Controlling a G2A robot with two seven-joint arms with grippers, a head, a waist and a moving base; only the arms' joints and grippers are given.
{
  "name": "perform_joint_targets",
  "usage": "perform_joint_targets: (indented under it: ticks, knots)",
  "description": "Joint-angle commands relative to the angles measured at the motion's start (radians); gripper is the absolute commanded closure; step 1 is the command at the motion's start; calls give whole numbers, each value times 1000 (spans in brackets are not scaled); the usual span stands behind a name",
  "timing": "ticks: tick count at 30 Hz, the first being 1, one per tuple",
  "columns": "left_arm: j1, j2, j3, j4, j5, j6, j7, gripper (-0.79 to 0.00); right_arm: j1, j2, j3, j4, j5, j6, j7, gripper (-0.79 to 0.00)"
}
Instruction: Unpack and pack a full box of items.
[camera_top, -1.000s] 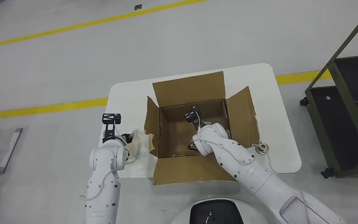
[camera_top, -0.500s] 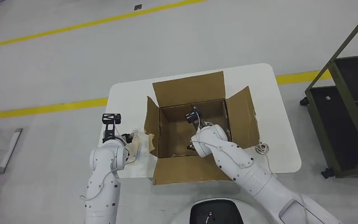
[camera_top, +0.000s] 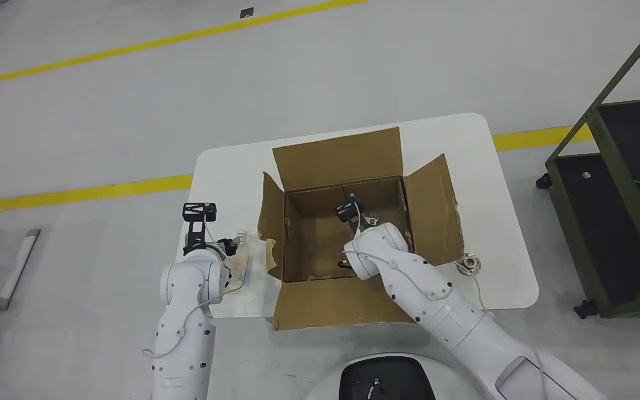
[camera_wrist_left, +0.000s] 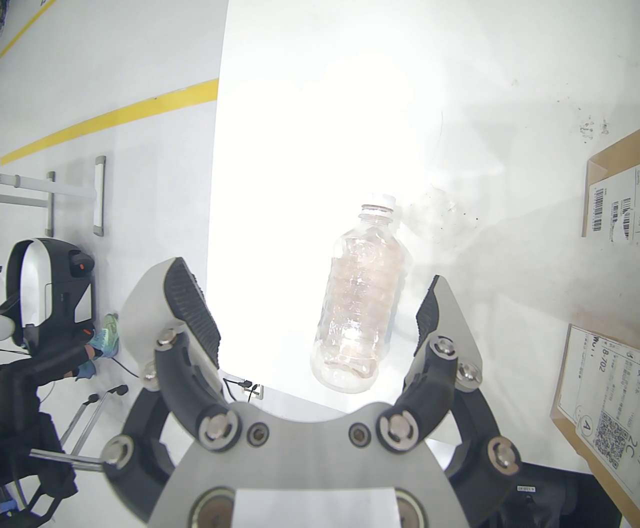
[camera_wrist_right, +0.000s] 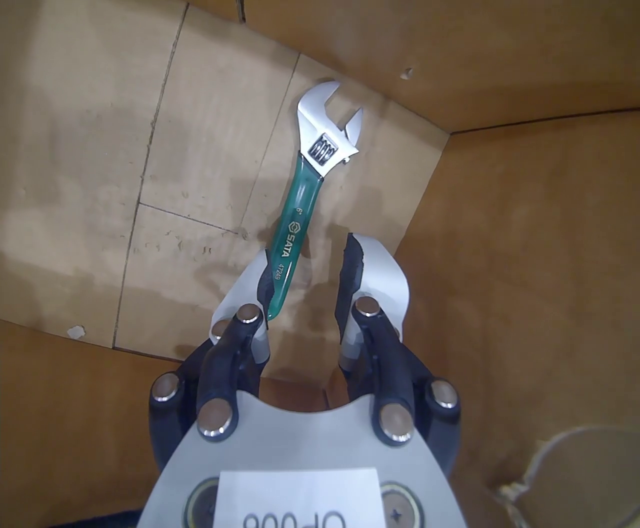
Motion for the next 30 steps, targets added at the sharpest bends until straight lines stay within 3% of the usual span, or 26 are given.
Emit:
perform_joint_targets:
  ticks: [1,3,4,9,12,23,30]
  knots:
    - [0,0,0,0,0,0,0,-785,5,-4,2,18,6,2,-7,-345]
    - [0,0,0,0,0,0,0,-785,11,-9,3,39,9,7,-11,-428]
    - [0,0,0,0,0,0,0,-785,14,-12,2,49,13,4,-13,-379]
    - [0,0,0,0,0,0,0,-785,27,-25,2,94,31,-1,-29,-376]
    - [0,0,0,0,0,0,0,-785,35,-32,4,114,50,-12,-37,-336]
    - [0,0,0,0,0,0,0,-785,51,-45,37,138,164,-161,-113,-391]
    - [0,0,0,0,0,0,0,-785,45,-42,57,133,110,-80,-102,-372]
